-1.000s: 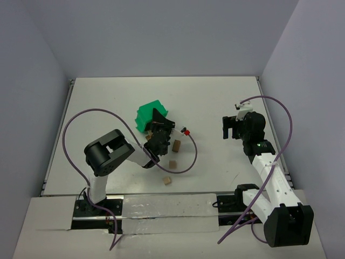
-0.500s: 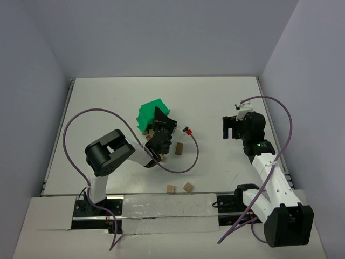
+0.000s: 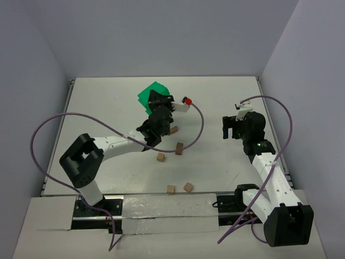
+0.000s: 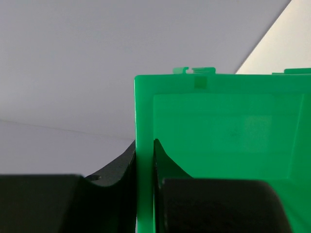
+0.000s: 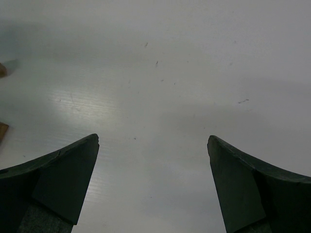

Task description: Build the wood block tower

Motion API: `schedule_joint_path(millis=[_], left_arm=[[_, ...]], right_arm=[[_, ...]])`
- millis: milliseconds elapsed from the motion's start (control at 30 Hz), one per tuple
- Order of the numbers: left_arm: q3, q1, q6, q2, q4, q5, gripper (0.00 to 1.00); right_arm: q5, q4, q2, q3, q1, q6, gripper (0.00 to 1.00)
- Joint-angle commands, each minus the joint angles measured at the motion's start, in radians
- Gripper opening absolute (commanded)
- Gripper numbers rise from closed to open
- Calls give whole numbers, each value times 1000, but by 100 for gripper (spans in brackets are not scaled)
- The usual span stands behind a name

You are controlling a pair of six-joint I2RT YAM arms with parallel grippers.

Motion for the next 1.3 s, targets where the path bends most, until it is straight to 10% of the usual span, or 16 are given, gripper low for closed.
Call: schedule_joint_path(millis=[0, 167, 533, 1267], left_arm=[[100, 65, -398, -77, -485, 61, 0], [176, 137, -569, -83, -666, 146, 0], [682, 506, -1207, 124, -1086, 810, 0], [1172, 669, -1628, 746, -989, 916, 5]], right_arm=[[-8, 4, -5, 49, -10, 9, 100], [-11, 4, 4, 51, -9, 3, 100], [-61, -39, 46, 80, -10, 2, 100], [-119, -68, 106, 83, -10, -32, 100]])
